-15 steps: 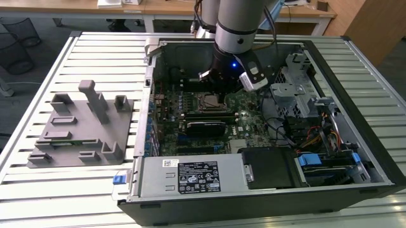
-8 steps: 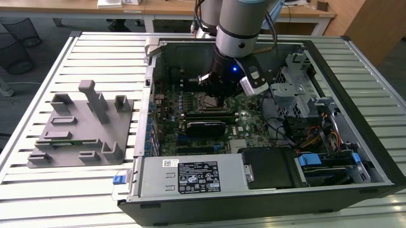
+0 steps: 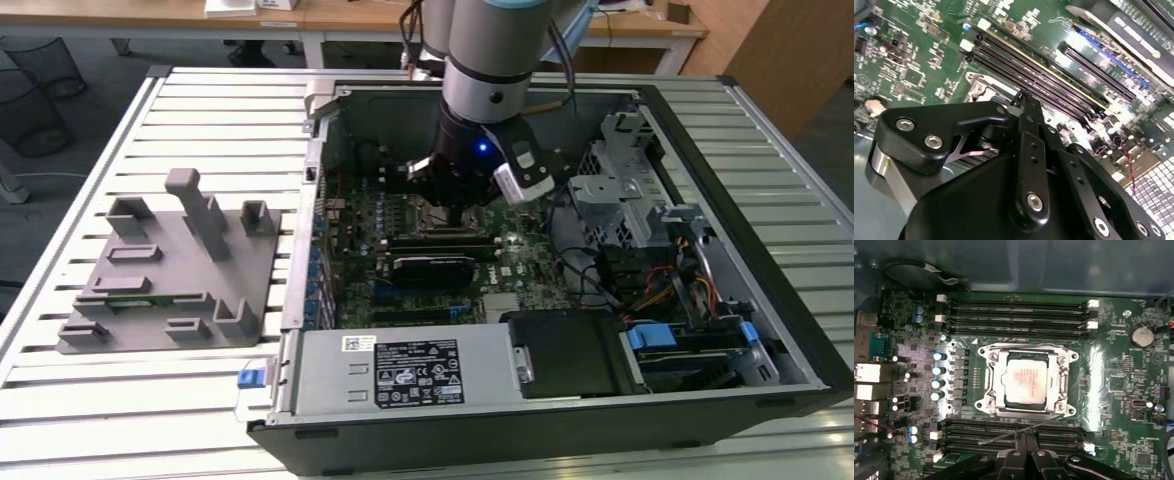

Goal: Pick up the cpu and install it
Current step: 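Install the second cpu locking lever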

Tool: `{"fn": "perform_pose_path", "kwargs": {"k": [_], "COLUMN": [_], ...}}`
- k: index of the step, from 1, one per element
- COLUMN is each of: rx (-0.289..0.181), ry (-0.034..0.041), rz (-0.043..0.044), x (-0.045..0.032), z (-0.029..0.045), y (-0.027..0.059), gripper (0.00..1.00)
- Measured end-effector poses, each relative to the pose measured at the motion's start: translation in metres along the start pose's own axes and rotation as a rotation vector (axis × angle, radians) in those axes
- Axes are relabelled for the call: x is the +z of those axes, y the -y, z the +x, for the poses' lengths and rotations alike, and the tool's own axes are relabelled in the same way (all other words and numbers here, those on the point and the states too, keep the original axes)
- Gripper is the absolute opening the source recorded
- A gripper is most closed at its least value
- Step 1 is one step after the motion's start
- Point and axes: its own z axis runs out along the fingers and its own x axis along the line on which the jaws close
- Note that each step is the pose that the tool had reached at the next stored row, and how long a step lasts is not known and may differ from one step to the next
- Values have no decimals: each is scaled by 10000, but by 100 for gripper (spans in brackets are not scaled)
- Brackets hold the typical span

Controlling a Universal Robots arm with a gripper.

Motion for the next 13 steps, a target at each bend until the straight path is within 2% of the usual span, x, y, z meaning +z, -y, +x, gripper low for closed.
{"fn": "perform_pose_path", "kwargs": {"k": [9, 13], "rx": [-19, -31], "ry": [0, 0], "rz": [-1, -41], "x": [4, 23], "z": [39, 144], "y": [-1, -4], "gripper": [11, 11]}}
